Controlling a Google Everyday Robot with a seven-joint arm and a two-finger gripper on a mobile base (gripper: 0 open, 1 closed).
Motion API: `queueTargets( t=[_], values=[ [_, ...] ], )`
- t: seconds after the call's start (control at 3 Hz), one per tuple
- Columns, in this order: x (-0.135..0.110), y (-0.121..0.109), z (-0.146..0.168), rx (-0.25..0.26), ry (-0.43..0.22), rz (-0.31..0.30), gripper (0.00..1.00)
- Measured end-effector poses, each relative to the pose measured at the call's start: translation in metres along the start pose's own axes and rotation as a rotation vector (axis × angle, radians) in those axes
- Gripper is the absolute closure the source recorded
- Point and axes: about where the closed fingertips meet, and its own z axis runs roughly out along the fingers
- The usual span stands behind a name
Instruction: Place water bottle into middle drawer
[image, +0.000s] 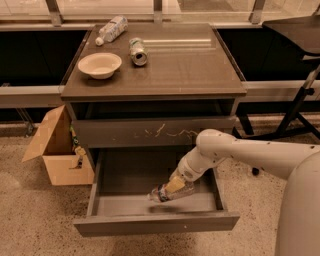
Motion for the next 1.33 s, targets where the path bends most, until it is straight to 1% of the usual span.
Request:
queueTargets(
  t=[0.33,0.67,1.0,1.33],
  values=[
    [0.007,-0.012,0.011,0.0,-0.01,0.004,0.3],
    [0.008,-0.021,0.019,-0.007,-0.02,-0.007,0.07],
    [0.008,-0.026,0.019,-0.007,-0.023,-0.015,0.0],
    [0.012,-0.026,0.003,-0.001,-0.034,-0.012,0.0]
  ],
)
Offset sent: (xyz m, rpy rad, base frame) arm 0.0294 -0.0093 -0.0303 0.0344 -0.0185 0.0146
